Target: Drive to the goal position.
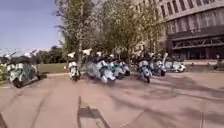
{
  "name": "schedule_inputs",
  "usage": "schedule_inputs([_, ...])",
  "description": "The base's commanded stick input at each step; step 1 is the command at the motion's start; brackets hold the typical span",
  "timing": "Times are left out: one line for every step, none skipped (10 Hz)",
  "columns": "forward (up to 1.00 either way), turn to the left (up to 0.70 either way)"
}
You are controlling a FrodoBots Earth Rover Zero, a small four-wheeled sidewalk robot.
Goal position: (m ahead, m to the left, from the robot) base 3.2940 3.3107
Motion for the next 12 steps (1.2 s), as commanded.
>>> schedule_inputs([0.0, 1.0])
schedule_inputs([0.0, 1.0])
schedule_inputs([0.0, 1.0])
schedule_inputs([0.07, 0.96])
schedule_inputs([0.91, 0.47])
schedule_inputs([1.0, 0.41])
schedule_inputs([1.0, 0.41])
schedule_inputs([1.0, 0.41])
schedule_inputs([1.0, 0.41])
schedule_inputs([1.0, 0.41])
schedule_inputs([1.0, 0.41])
schedule_inputs([1.0, 0.41])
